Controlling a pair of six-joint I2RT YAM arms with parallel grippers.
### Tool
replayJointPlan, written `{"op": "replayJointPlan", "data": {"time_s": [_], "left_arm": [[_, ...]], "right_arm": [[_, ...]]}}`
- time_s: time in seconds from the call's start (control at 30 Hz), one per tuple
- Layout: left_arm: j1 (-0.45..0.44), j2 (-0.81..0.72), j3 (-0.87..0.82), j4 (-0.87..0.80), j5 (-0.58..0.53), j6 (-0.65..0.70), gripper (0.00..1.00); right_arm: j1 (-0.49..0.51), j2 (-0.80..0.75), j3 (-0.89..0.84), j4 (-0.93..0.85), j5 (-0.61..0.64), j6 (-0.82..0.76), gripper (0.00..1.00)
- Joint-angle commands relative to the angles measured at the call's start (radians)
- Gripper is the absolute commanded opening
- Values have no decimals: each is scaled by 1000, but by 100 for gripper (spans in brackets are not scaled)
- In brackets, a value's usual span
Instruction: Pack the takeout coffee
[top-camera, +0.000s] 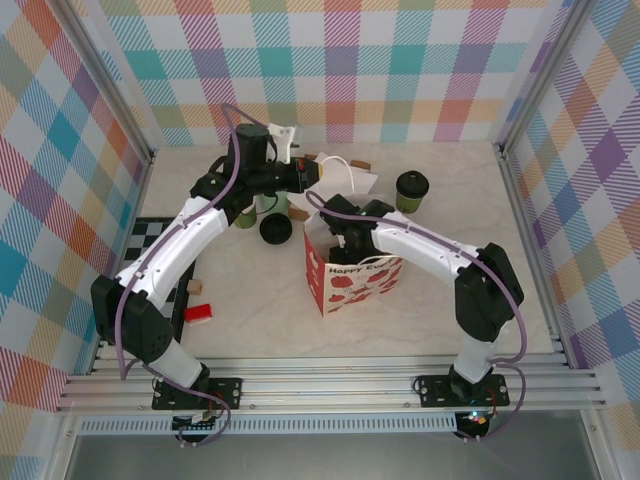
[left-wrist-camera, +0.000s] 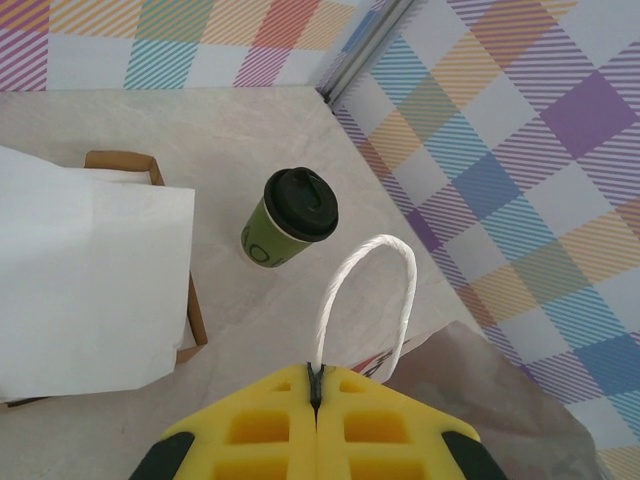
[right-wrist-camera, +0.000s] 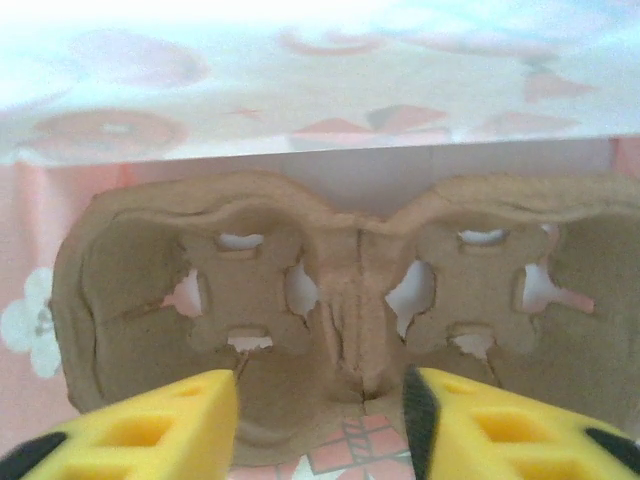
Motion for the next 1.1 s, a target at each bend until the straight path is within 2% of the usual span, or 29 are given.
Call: {"op": "replayJointPlan", "data": {"time_s": [0.0, 0.13, 0.33, 0.63, 1.07], "left_arm": [[10, -36, 0, -11, 16, 46, 0], [10, -32, 7, -18, 7, 51, 0], [11, -27, 17, -31, 21, 57, 0], [11, -17, 24, -45, 74, 70, 0], [11, -23, 40, -74, 64, 85, 0]], "right_arm": [[7, 5, -25, 2, 31, 1, 21], [7, 28, -74, 33, 34, -26, 9], [7, 66, -120, 75, 37, -43, 5], [7, 130, -140, 103, 44, -24, 6], [7, 9, -149, 55, 38, -70, 9]]}}
